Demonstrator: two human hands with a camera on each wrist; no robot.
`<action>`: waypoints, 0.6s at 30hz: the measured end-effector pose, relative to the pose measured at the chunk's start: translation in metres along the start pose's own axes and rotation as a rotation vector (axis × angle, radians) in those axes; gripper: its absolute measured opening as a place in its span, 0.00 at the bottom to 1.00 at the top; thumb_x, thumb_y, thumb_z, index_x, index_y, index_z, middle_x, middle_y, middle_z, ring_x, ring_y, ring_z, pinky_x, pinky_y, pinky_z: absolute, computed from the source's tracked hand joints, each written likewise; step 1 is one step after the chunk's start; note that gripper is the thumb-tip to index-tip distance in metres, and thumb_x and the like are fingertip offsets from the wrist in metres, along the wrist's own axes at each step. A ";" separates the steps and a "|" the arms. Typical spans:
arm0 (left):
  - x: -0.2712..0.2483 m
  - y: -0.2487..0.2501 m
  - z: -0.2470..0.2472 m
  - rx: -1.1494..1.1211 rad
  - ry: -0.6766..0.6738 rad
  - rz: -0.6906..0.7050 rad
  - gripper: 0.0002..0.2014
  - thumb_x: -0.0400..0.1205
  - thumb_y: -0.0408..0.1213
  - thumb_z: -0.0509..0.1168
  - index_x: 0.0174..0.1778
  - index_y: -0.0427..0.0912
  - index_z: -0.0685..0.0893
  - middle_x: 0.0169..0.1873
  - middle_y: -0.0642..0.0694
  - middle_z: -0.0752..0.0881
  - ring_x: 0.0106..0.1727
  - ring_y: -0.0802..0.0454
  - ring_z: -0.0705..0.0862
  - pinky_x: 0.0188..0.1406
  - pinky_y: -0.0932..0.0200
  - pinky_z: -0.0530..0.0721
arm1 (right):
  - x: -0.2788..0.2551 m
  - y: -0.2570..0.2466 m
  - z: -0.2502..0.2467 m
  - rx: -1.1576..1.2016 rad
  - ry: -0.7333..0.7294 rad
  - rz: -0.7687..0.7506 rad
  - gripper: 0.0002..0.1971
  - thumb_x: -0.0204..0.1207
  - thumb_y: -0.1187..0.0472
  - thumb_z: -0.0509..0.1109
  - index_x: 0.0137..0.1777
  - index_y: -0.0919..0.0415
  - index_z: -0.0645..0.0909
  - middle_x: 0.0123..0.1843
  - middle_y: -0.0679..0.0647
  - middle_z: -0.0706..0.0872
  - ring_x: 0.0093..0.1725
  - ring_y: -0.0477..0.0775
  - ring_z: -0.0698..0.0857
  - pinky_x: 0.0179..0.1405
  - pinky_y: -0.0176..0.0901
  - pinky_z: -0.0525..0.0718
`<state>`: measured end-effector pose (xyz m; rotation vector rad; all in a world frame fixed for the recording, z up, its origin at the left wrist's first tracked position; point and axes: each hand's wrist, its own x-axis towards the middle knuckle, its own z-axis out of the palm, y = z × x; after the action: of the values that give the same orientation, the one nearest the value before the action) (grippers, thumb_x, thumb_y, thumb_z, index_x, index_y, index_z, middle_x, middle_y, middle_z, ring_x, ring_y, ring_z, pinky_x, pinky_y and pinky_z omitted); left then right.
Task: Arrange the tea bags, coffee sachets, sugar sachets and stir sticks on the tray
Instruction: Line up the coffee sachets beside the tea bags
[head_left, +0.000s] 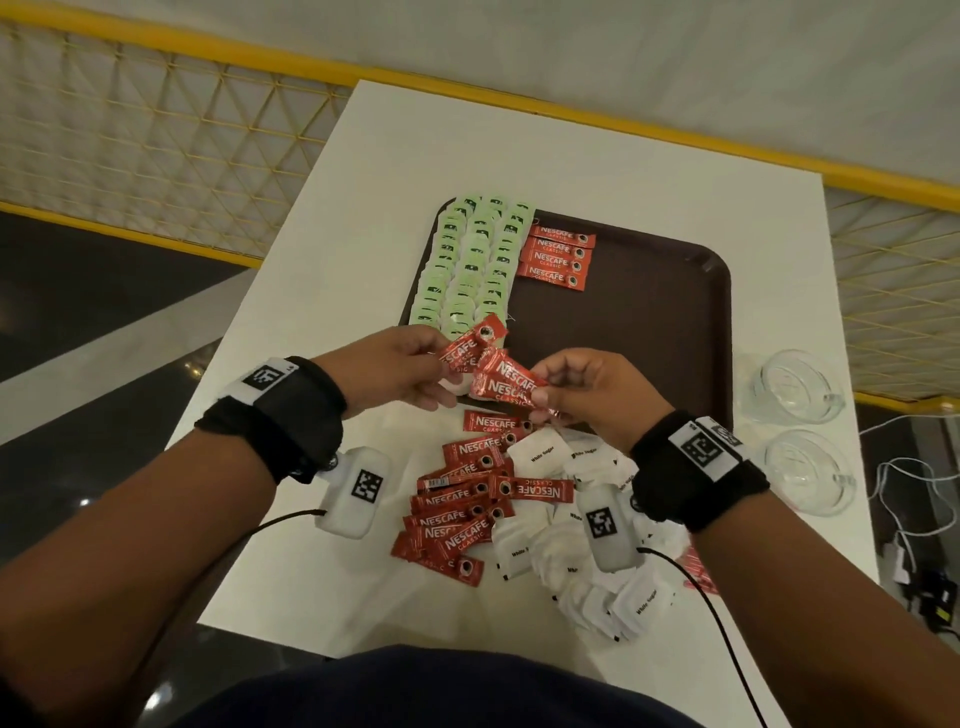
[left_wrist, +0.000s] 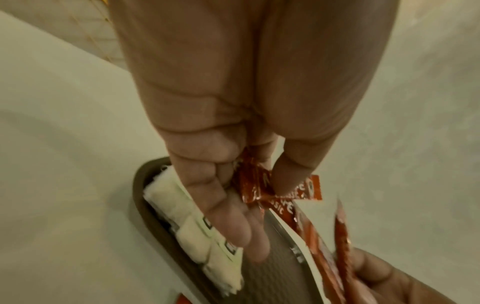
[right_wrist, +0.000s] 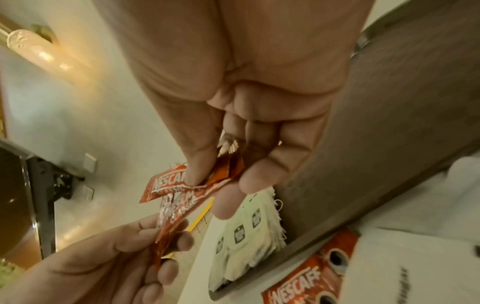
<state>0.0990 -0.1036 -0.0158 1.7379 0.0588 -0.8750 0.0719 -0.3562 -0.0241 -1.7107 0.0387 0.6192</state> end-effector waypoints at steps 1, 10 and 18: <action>0.003 0.002 0.004 -0.054 -0.025 -0.001 0.08 0.88 0.33 0.60 0.61 0.38 0.79 0.56 0.41 0.89 0.53 0.46 0.91 0.54 0.55 0.88 | 0.003 -0.001 0.001 0.018 0.019 -0.001 0.06 0.77 0.72 0.72 0.49 0.61 0.83 0.43 0.55 0.91 0.39 0.50 0.91 0.35 0.37 0.87; 0.035 0.017 0.023 -0.229 -0.010 0.076 0.11 0.86 0.33 0.63 0.64 0.39 0.75 0.53 0.36 0.89 0.51 0.44 0.91 0.44 0.60 0.90 | 0.026 0.000 -0.001 0.050 0.157 0.038 0.07 0.76 0.69 0.74 0.53 0.63 0.83 0.47 0.61 0.90 0.37 0.51 0.90 0.35 0.38 0.87; 0.073 0.022 0.001 -0.159 0.144 0.113 0.09 0.87 0.33 0.63 0.63 0.40 0.76 0.54 0.36 0.88 0.50 0.44 0.92 0.50 0.55 0.90 | 0.055 0.003 -0.039 0.021 0.411 0.143 0.06 0.77 0.66 0.74 0.53 0.63 0.84 0.40 0.57 0.89 0.36 0.50 0.87 0.38 0.41 0.88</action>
<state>0.1618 -0.1403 -0.0401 1.6357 0.1215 -0.6447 0.1323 -0.3761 -0.0460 -1.8008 0.4594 0.3605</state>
